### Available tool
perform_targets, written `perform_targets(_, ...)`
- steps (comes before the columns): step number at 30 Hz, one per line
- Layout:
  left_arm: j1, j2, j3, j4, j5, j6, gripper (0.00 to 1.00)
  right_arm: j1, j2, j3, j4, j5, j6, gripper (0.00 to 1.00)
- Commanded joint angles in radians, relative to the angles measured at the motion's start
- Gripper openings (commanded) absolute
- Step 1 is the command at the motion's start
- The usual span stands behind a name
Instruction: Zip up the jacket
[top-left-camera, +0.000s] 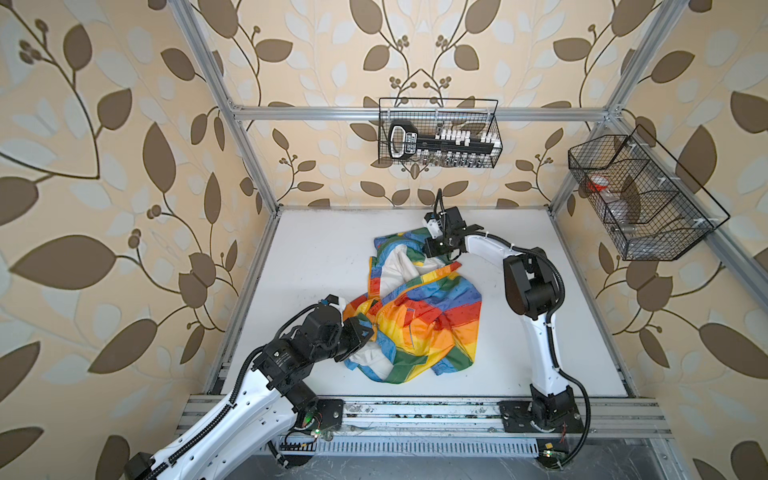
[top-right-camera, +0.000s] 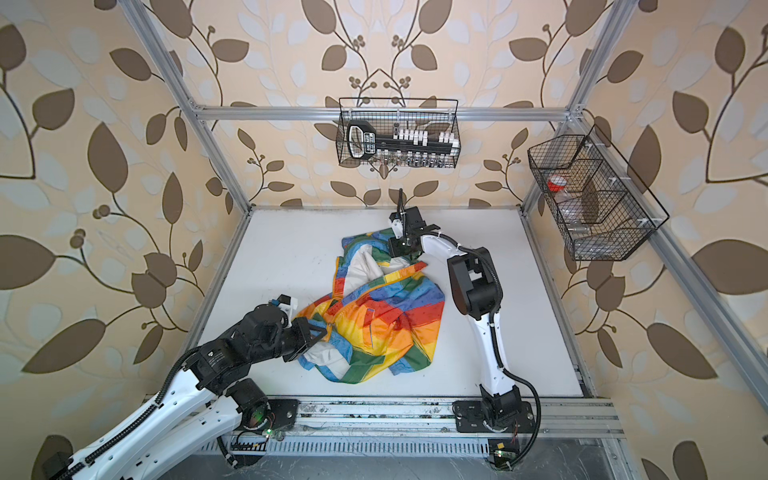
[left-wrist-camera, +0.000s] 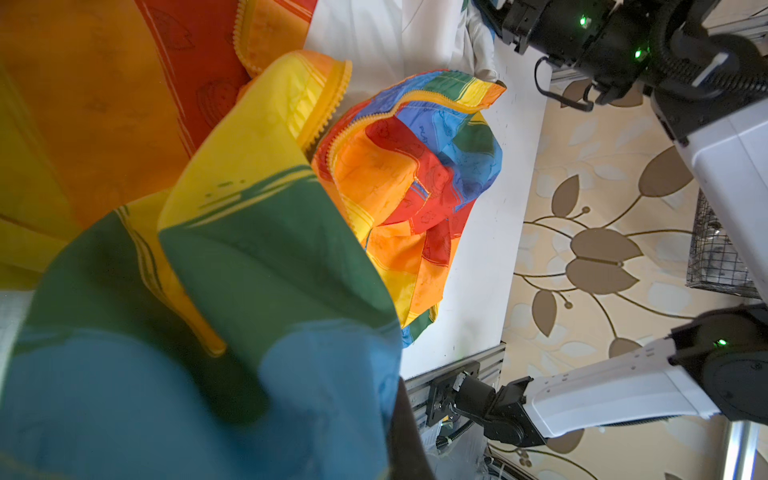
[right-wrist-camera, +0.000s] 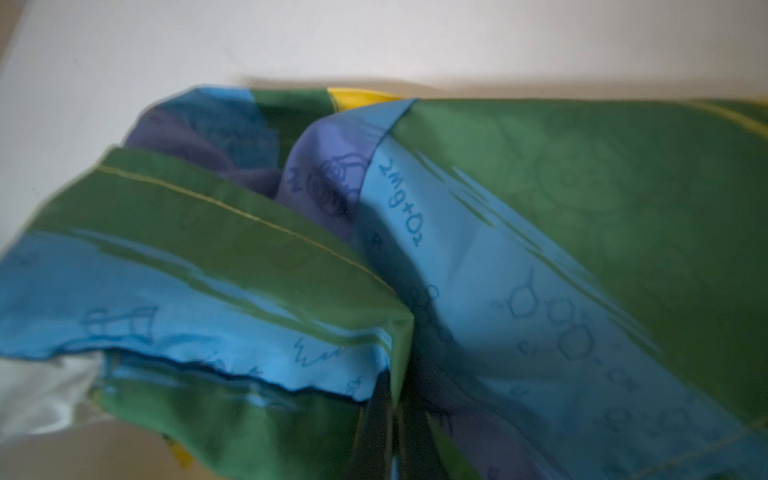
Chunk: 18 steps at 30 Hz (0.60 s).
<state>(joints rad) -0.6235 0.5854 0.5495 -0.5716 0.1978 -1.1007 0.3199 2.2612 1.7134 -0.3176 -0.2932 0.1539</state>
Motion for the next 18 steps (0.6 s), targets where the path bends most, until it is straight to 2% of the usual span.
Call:
perform_targets(1, 0.035, 0.018, 0.091, -0.057, -0.032, 0.113, 0.0, -0.128, -0.184, -0.157, 0.147, 0.031, 0.159, 0.0)
perform_targets(3, 0.074, 0.072, 0.167, -0.111, -0.032, 0.212, 0.0, -0.2, -0.295, -0.238, 0.164, 0.087, 0.213, 0.0)
perform_targets(5, 0.121, 0.143, 0.25, -0.155, -0.005, 0.321, 0.0, -0.255, -0.398, -0.273, 0.128, 0.166, 0.209, 0.0)
perform_targets(6, 0.146, 0.186, 0.294, -0.173, 0.013, 0.37, 0.0, -0.274, -0.444, -0.268, 0.076, 0.253, 0.195, 0.0)
perform_targets(7, 0.173, 0.228, 0.339, -0.188, 0.041, 0.421, 0.0, -0.291, -0.486, -0.261, 0.029, 0.324, 0.177, 0.0)
perform_targets(10, 0.262, 0.34, 0.476, -0.223, 0.142, 0.548, 0.0, -0.347, -0.566, -0.256, -0.066, 0.432, 0.17, 0.0)
perform_targets(13, 0.354, 0.426, 0.609, -0.282, 0.269, 0.649, 0.0, -0.381, -0.614, -0.291, -0.095, 0.487, 0.174, 0.0)
perform_targets(18, 0.464, 0.502, 0.762, -0.44, 0.384, 0.778, 0.0, -0.397, -0.632, -0.309, -0.153, 0.529, 0.148, 0.0)
